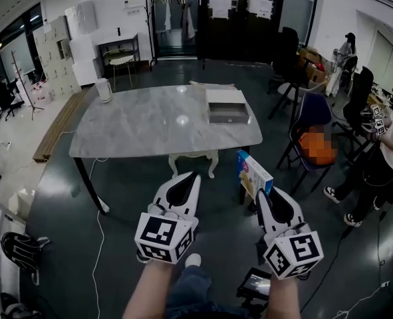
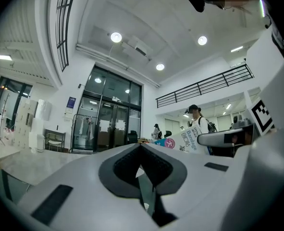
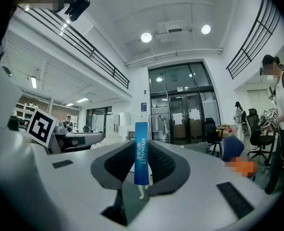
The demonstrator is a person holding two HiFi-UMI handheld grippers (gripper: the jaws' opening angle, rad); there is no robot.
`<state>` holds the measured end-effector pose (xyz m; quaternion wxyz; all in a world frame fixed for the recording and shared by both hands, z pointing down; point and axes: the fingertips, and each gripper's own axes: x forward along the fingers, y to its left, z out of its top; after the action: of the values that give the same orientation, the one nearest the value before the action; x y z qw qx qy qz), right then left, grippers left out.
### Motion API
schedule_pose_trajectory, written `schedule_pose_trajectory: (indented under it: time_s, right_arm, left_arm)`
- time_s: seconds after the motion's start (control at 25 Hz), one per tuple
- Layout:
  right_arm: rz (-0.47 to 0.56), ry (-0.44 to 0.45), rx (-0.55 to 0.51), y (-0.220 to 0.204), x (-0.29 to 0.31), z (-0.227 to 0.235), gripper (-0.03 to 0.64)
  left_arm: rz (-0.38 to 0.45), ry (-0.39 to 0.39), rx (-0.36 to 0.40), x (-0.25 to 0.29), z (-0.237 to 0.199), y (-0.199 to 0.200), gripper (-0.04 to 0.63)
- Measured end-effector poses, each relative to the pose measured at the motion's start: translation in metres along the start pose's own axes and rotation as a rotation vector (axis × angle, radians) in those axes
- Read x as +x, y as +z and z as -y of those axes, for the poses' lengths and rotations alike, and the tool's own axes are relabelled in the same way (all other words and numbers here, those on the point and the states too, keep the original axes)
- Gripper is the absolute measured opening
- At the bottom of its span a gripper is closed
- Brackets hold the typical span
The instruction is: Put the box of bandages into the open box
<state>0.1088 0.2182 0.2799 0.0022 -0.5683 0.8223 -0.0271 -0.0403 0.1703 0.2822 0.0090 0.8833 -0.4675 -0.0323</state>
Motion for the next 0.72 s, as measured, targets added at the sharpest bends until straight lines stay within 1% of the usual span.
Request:
schedule_pose_trajectory:
  time_s: [0.24,0.4,0.6,0.72]
  right_arm:
    - [0.006,-0.002,-0.022,0.015,0.073,0.028,0.094]
    - [0.018,-0.015,-0.034,0.021,0.119,0.045,0.094]
    - [0.004,-0.015,-0.038,0.019,0.161,0.043,0.094]
    - [-0.018,-0.021,-0.037,0.015,0.177,0.043,0.094]
  left_arm:
    - [0.001,-0.009,-0.017,0.063,-0.053,0.003,0.011]
    - [-0.002,-0.008,-0.038,0.099,-0.089,-0.005,0.011]
    - [-0.010,-0.012,-0.049,0.126,-0.124,-0.009,0.011]
    - [-0.021,-0.021,-0.051,0.136,-0.136,-0.013,0.011]
